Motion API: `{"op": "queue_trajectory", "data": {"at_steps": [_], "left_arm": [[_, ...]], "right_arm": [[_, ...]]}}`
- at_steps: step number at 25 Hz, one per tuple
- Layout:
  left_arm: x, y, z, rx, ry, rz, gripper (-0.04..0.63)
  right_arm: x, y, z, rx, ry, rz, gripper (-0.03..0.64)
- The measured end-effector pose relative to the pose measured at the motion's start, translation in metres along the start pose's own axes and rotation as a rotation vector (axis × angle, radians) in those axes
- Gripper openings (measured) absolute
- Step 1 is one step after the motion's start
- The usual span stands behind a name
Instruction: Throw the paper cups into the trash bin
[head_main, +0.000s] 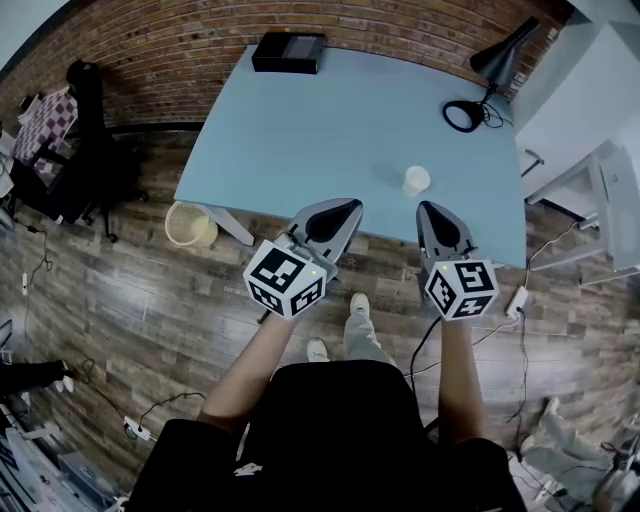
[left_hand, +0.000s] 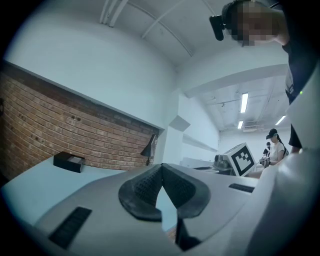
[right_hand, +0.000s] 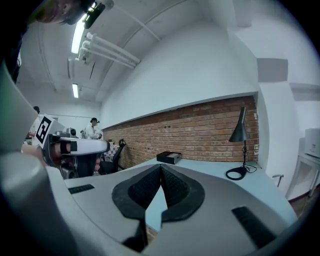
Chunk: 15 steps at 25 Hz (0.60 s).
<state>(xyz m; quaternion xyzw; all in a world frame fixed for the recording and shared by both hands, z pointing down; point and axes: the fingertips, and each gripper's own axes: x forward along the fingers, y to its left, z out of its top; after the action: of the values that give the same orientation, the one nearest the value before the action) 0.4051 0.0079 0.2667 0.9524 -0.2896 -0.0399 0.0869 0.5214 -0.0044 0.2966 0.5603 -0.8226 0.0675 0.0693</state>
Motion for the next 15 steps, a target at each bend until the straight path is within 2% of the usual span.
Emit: {"op": "queue_trajectory", "data": {"at_steps": [7,15], "left_arm": [[0.033,0.024,-0.008,-0.016,0.016,0.046,0.003],[0.065,0.049,-0.02,-0.042,0.045,0.086,0.003]], "right_arm": [[0.035,-0.042,-0.023,-0.014,0.078,-0.002,0.005],[0.074,-0.074,-0.056,-0.022,0.189,0.053,0.006]]}}
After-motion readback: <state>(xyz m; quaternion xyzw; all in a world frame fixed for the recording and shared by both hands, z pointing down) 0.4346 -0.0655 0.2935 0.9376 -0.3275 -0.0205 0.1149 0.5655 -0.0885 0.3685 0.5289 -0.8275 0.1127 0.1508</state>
